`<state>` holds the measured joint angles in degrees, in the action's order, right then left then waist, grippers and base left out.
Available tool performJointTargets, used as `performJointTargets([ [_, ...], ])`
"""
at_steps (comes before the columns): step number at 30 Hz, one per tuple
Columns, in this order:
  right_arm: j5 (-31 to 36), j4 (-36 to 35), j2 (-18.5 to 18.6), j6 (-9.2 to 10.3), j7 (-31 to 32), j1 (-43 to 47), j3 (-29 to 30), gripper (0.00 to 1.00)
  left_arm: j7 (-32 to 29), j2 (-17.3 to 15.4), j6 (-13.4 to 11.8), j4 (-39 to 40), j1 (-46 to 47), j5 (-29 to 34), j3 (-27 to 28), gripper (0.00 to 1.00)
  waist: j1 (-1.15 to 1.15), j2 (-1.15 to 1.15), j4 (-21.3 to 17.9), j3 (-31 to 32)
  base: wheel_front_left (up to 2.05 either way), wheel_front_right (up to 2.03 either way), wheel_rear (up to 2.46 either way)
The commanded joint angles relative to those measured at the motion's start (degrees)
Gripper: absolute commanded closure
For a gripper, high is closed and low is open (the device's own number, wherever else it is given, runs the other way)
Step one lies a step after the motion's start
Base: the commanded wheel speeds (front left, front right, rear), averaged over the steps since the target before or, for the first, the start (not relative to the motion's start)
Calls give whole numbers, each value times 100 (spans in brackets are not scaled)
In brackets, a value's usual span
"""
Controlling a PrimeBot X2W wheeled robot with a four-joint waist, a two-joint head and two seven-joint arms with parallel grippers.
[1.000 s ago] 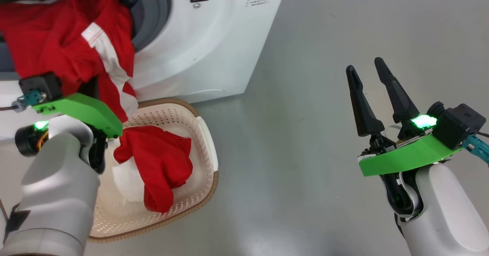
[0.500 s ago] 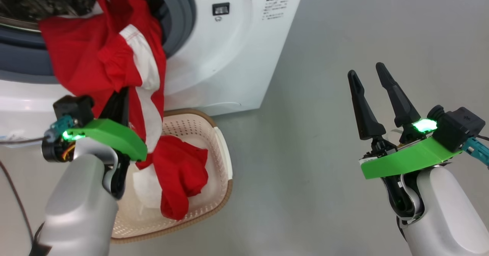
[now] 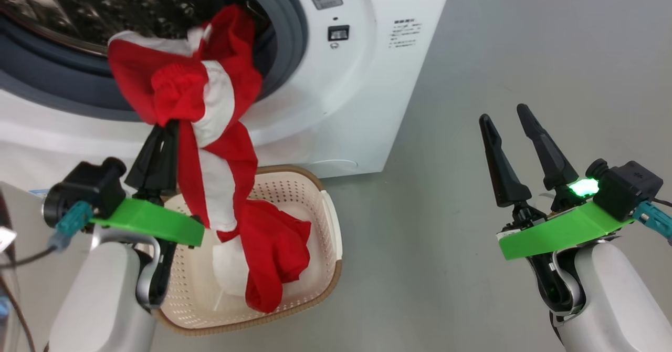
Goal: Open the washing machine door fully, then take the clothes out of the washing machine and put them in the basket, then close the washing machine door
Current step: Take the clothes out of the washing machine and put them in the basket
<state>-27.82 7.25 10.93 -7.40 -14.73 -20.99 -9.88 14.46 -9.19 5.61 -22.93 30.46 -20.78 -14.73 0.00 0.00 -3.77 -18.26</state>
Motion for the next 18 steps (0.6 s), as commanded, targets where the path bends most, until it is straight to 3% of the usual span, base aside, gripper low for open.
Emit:
performJointTargets([
  [1,-8,-114,34,-9,-27,154,-105,0,28,-236,-96,529,-114,62,190,100,0,0,87,87,0,0,0],
  [13,-19,-78,81,-9,-27,242,-190,0,-792,-572,-652,3263,-819,342,196,100,0,0,166,244,0,0,0],
  [18,-32,-65,107,-9,-27,271,-219,0,-1051,-540,-775,3647,-1269,265,108,100,0,0,157,267,0,0,0],
])
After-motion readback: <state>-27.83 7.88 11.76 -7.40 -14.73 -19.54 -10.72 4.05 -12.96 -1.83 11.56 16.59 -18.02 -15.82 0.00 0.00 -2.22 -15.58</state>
